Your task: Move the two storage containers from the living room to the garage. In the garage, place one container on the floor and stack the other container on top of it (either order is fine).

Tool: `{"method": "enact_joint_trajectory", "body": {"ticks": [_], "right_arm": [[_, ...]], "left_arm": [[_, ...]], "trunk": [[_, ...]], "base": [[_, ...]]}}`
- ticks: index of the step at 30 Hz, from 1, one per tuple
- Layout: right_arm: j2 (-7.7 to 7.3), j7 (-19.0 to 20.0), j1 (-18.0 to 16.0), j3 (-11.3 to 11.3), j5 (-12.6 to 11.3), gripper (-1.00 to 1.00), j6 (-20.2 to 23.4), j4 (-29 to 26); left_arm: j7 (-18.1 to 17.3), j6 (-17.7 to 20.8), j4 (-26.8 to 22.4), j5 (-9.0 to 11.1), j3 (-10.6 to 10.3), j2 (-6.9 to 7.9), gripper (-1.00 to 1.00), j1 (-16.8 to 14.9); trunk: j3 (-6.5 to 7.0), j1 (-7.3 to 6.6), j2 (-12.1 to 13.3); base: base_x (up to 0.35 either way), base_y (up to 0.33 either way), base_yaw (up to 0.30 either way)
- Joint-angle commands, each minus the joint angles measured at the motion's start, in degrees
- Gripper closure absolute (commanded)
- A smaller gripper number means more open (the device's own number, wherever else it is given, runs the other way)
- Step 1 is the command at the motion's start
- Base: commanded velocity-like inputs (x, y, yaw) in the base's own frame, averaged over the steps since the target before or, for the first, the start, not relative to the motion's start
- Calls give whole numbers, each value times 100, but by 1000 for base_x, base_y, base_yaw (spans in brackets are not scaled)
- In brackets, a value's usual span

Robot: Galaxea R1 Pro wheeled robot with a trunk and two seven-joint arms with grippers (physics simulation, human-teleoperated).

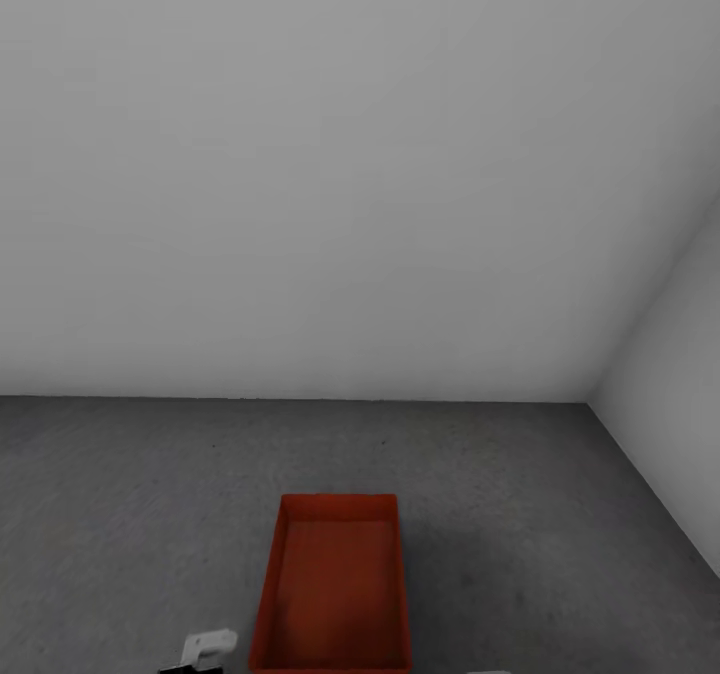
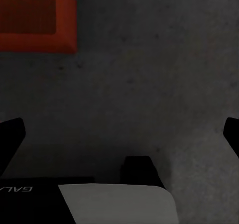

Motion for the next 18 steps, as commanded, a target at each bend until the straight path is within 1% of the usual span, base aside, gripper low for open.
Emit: {"method": "enact_joint_trajectory", "body": {"ticks": [1, 6, 12, 18], "right_arm": [[5, -3, -6, 49, -54, -100, -31, 18], [7, -2, -2, 56, -52, -100, -24, 18], [13, -2, 24, 57, -52, -100, -22, 18], [14, -2, 29, 57, -53, -100, -22, 18]], "left_arm": [[11, -10, -3, 47, -4, 0, -100, 45], [11, -231, -3, 55, -4, 1, -100, 146], [27, -268, -3, 62, 0, 13, -100, 161], [28, -251, -3, 62, -2, 34, -100, 163]], "trunk": [[-4, 0, -2], [-4, 0, -2], [-4, 0, -2], [-4, 0, -2]], "base": [[0, 0, 0], [0, 0, 0], [-23, 0, 0], [-284, 0, 0]]}}
